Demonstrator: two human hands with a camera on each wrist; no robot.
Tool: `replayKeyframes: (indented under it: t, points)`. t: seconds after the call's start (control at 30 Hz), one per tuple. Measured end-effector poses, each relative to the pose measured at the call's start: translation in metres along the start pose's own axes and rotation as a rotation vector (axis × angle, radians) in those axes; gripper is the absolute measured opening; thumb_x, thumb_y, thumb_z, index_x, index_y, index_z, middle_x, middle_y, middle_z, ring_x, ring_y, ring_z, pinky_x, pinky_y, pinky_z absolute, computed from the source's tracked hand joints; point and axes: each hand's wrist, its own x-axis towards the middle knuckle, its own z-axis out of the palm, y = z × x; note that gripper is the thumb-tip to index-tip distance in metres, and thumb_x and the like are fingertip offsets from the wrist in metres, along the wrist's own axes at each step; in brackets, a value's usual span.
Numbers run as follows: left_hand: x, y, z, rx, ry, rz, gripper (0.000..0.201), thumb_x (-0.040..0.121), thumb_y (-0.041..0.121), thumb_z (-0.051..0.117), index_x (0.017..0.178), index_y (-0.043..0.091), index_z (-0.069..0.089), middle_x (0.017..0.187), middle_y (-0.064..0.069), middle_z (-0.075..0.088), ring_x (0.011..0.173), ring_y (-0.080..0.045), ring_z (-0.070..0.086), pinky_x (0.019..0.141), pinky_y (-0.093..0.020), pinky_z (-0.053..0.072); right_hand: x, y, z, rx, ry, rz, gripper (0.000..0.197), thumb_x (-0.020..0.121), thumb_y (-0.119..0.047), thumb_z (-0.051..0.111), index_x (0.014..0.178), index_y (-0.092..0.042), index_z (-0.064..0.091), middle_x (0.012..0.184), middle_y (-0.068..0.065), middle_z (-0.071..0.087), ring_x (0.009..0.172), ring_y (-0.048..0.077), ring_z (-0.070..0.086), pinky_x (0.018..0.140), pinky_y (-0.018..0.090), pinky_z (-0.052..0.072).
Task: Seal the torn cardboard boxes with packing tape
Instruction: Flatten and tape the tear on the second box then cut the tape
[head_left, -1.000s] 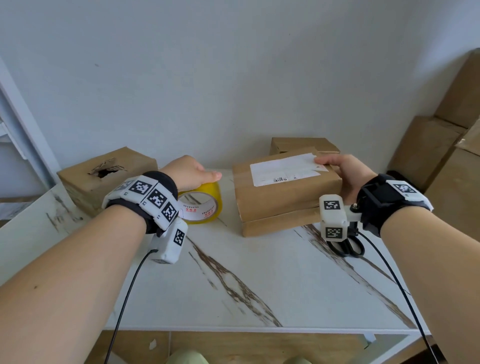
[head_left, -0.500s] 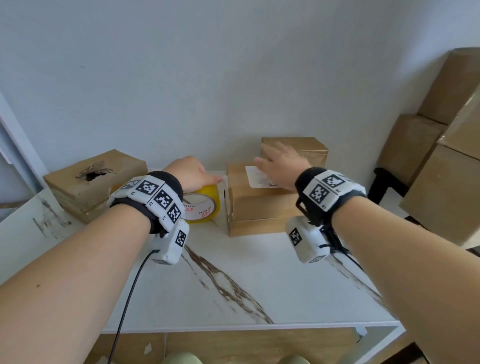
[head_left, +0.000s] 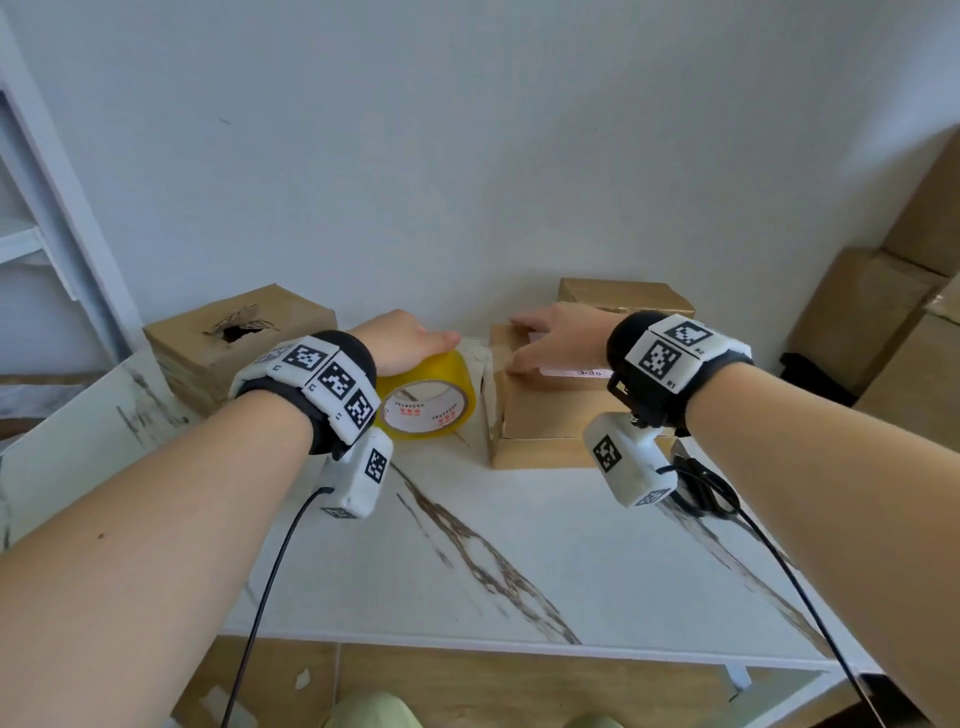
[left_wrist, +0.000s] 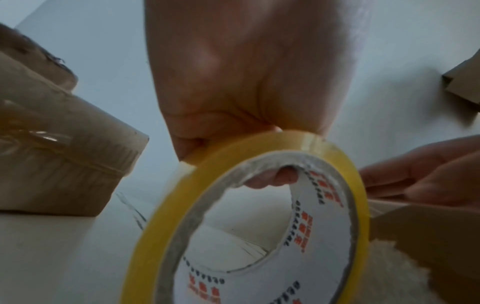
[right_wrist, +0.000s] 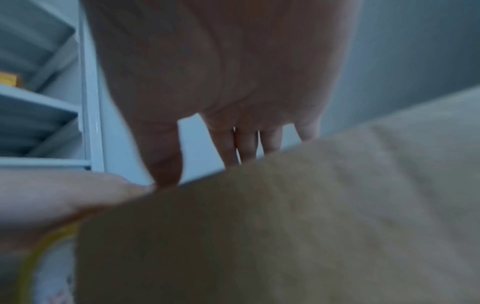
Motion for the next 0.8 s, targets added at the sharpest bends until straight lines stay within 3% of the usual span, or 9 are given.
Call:
replayKeyframes:
  t: [0.1,0.2,0.3,0.43,0.5,0.63,0.7,0.8]
  points:
    - [0.002,-0.002,0.002,-0.032,0.015,0.006,0.052,0.094,0.051,0.043,0.068,0.008,0.056,0.073,-0.009,0.058,0.070,-0.024,0.056,0.075,-0.031,0.041,0.000,-0.007,-0.004,0.023,-0.175,-0.063,0.099,0.068,-0.055,0.075,0.148,-0.027,0.023,0.147,-0.008,0.038,0.135,0.017,0.036,0.108,0.031,0.030]
    - [0.003,-0.002,0.003,-0.042,0.017,0.009,0.051,0.094,0.051,0.043,0.066,0.010,0.054,0.072,-0.010,0.057,0.068,-0.024,0.055,0.075,-0.031,0.041,0.002,-0.014,-0.001,-0.140,-0.204,-0.073,0.112,0.066,-0.049,0.079,0.151,-0.029,0.009,0.154,-0.005,0.024,0.141,0.017,0.024,0.110,0.033,0.025]
    - [0.005,-0.005,0.002,-0.056,0.015,0.010,0.050,0.094,0.052,0.043,0.071,0.009,0.057,0.076,-0.010,0.059,0.074,-0.025,0.056,0.079,-0.033,0.043,0.007,-0.020,0.010,-0.294,-0.141,-0.089,0.116,0.061,-0.051,0.080,0.150,-0.035,0.007,0.148,0.000,0.025,0.139,0.023,0.022,0.110,0.041,0.030]
    - [0.006,-0.009,0.000,-0.070,0.027,0.013,0.051,0.092,0.054,0.044,0.068,0.010,0.056,0.073,-0.009,0.057,0.073,-0.025,0.057,0.077,-0.033,0.042,0.009,-0.022,0.012,-0.197,-0.105,-0.109,0.115,0.058,-0.042,0.083,0.148,-0.039,0.012,0.132,-0.002,0.038,0.128,0.021,0.036,0.098,0.036,0.040]
    - [0.004,-0.010,-0.004,-0.084,0.014,0.000,0.052,0.091,0.055,0.046,0.065,0.011,0.056,0.070,-0.007,0.057,0.070,-0.024,0.056,0.075,-0.031,0.041,0.007,-0.020,0.010,-0.162,-0.090,-0.132,0.115,0.056,-0.040,0.085,0.147,-0.042,0.013,0.135,-0.003,0.038,0.128,0.020,0.036,0.101,0.039,0.040]
    - [-0.002,-0.007,-0.024,-0.250,0.068,-0.020,0.053,0.084,0.058,0.055,0.085,0.006,0.066,0.083,-0.008,0.066,0.077,-0.023,0.061,0.070,-0.029,0.043,0.002,-0.015,-0.002,0.009,-0.071,-0.152,0.111,0.056,-0.036,0.086,0.143,-0.046,0.019,0.137,-0.006,0.041,0.123,0.017,0.042,0.097,0.031,0.040]
    - [-0.006,-0.004,-0.038,-0.388,0.123,-0.022,0.048,0.079,0.056,0.063,0.091,0.010,0.066,0.088,-0.008,0.068,0.077,-0.022,0.063,0.069,-0.029,0.046,0.000,-0.016,-0.015,0.140,-0.044,-0.163,0.107,0.056,-0.035,0.087,0.141,-0.048,0.022,0.132,-0.006,0.045,0.115,0.016,0.047,0.095,0.030,0.041]
    - [-0.016,0.000,-0.059,-0.550,0.182,0.022,0.055,0.057,0.063,0.073,0.085,0.015,0.069,0.091,-0.012,0.068,0.081,-0.026,0.063,0.077,-0.034,0.047,-0.002,-0.020,-0.031,0.279,0.029,-0.212,0.099,0.060,-0.032,0.086,0.139,-0.045,0.028,0.129,-0.004,0.042,0.115,0.017,0.047,0.099,0.031,0.040]
